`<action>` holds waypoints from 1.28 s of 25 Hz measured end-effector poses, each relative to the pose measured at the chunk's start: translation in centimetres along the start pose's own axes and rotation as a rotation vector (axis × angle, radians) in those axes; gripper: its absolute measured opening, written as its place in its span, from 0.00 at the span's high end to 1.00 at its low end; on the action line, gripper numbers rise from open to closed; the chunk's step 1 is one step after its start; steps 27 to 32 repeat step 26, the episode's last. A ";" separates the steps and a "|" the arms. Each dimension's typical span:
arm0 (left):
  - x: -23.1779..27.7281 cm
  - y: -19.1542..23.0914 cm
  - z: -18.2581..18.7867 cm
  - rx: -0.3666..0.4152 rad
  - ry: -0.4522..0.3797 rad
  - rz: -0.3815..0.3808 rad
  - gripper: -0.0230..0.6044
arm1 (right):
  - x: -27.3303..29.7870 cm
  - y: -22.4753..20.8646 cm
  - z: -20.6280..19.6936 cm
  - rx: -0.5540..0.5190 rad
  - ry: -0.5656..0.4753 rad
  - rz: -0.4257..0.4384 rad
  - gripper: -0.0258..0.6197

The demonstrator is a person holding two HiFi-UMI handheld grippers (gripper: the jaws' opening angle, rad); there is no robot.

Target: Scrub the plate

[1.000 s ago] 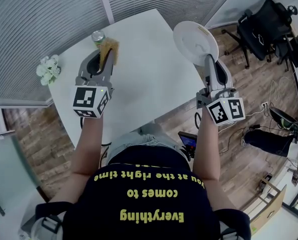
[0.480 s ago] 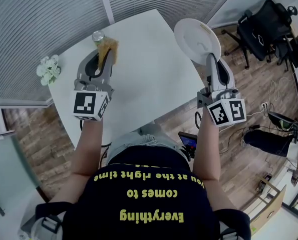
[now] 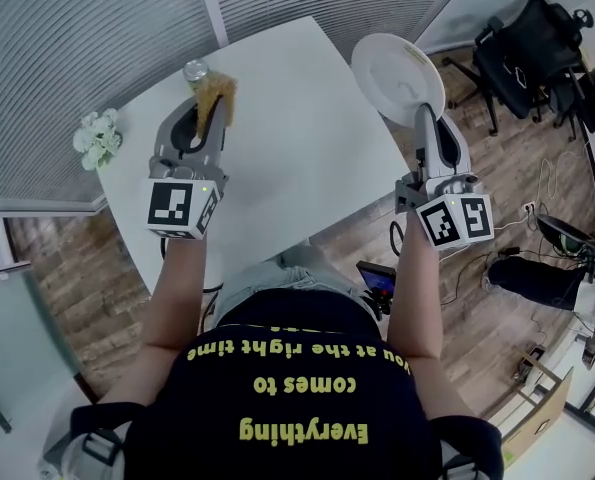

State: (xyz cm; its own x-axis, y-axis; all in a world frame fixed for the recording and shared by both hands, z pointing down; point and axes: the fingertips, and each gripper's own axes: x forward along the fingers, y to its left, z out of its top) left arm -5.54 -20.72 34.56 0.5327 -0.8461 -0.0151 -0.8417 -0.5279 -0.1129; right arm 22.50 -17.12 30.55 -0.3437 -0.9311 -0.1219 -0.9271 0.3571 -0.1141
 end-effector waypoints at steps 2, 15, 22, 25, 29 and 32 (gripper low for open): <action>0.0 -0.1 0.0 0.000 0.001 -0.003 0.88 | 0.0 0.0 0.0 0.008 0.000 -0.003 0.94; 0.1 -0.6 0.0 0.004 -0.002 -0.014 0.88 | -0.2 -0.1 -0.1 0.006 0.000 -0.006 0.94; 0.1 -0.6 -0.1 0.000 0.000 -0.008 0.88 | -0.1 -0.1 -0.3 0.008 0.000 -0.008 0.94; 0.0 -0.7 -0.1 -0.006 0.000 -0.006 0.88 | -0.2 0.0 -0.2 0.012 0.003 -0.003 0.94; 0.0 -0.7 -0.1 -0.008 0.001 -0.005 0.88 | -0.2 0.0 -0.2 0.013 0.004 -0.002 0.94; 0.0 -0.7 -0.1 -0.008 0.001 -0.005 0.88 | -0.2 0.0 -0.2 0.013 0.004 -0.002 0.94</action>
